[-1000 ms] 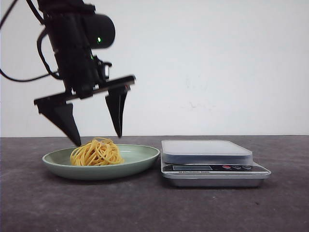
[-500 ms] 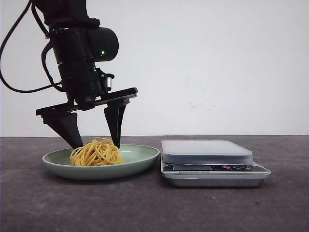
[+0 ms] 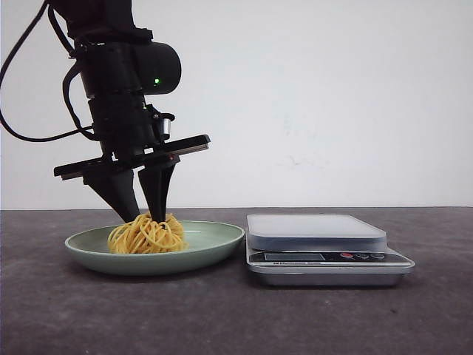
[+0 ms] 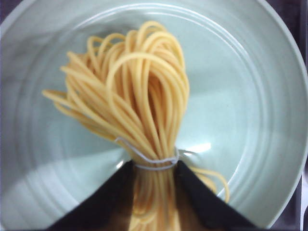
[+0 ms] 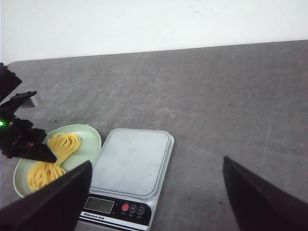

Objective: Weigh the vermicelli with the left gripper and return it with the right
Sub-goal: 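Lower the open left gripper onto the vermicelli bundle on the green plate, then close the left gripper on the bundle's tied end and lift it, then carry the vermicelli with the left gripper and lower it onto the scale, then open the left gripper and withdraw it from the scale, then lower the open right gripper onto the vermicelli on the scale, then close the right gripper on the bundle and lift it off the scale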

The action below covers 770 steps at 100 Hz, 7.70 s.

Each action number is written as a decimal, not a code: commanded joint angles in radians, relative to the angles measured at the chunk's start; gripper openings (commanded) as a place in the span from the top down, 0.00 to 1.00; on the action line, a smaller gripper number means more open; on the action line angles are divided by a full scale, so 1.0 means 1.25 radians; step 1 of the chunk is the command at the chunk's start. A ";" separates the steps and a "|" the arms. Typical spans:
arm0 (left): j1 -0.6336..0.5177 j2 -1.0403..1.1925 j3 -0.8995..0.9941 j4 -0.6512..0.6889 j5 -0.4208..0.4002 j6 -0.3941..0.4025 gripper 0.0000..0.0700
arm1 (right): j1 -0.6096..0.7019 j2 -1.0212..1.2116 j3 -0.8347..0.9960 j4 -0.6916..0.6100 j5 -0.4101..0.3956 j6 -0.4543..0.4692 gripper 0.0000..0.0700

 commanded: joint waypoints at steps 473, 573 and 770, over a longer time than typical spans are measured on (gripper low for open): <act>-0.028 -1.257 -0.219 -0.391 -0.345 0.118 0.61 | 0.323 0.534 0.302 -0.090 0.131 0.121 0.21; -0.028 -1.257 -0.219 -0.392 -0.345 0.103 0.61 | 0.359 1.079 0.479 -0.091 0.165 0.181 0.28; -0.028 -1.257 -0.219 -0.399 -0.346 0.103 0.61 | 0.616 1.082 0.638 0.097 0.124 0.174 1.00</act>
